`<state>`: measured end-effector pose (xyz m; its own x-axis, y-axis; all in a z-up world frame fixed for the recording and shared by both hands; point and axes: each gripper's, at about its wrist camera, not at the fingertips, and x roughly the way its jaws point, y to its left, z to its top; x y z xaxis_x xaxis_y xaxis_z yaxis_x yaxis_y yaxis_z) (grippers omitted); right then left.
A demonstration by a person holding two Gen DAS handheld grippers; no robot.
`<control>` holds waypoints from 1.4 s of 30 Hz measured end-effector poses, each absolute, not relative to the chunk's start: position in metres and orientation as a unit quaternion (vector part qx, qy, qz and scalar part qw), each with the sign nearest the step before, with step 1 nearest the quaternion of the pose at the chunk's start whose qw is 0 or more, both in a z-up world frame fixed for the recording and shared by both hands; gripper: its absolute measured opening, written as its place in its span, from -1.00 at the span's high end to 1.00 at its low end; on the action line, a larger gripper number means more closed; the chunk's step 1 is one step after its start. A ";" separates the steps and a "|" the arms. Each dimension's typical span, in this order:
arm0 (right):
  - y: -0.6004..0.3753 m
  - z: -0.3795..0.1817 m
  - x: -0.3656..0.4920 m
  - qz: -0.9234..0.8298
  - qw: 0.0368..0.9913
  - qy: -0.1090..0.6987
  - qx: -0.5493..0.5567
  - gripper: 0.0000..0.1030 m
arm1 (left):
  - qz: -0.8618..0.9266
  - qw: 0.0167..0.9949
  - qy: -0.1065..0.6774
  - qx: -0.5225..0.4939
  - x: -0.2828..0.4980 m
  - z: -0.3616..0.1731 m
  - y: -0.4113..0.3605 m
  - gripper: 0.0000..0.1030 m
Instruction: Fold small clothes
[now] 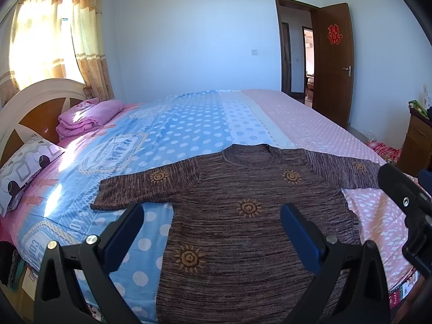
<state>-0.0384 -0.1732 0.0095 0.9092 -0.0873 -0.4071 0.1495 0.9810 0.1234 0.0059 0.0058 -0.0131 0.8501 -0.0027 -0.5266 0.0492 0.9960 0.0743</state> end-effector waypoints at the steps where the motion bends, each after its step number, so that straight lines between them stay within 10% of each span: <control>1: -0.173 0.009 -0.038 -0.061 0.974 0.205 0.077 -0.98 | -0.013 0.960 0.275 0.042 0.007 -0.014 0.006 -1.00; 23: -0.231 -0.045 0.005 -0.118 0.954 0.257 0.101 -0.98 | -0.025 0.941 0.333 0.054 0.079 -0.057 -0.002 -1.00; 38: -0.457 -0.046 0.048 -0.297 0.897 0.275 0.179 -0.97 | -0.049 0.927 0.370 0.030 0.198 -0.078 0.014 -0.99; 42: -0.528 -0.070 0.067 -0.302 0.863 0.292 0.281 -0.35 | -0.018 0.936 0.351 0.027 0.226 -0.094 0.027 -0.99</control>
<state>0.0669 -0.5278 -0.0703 0.6476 -0.3566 -0.6734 0.6845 0.6604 0.3087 0.2261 0.0275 -0.0938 0.7526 -0.0141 -0.6584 0.0515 0.9980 0.0375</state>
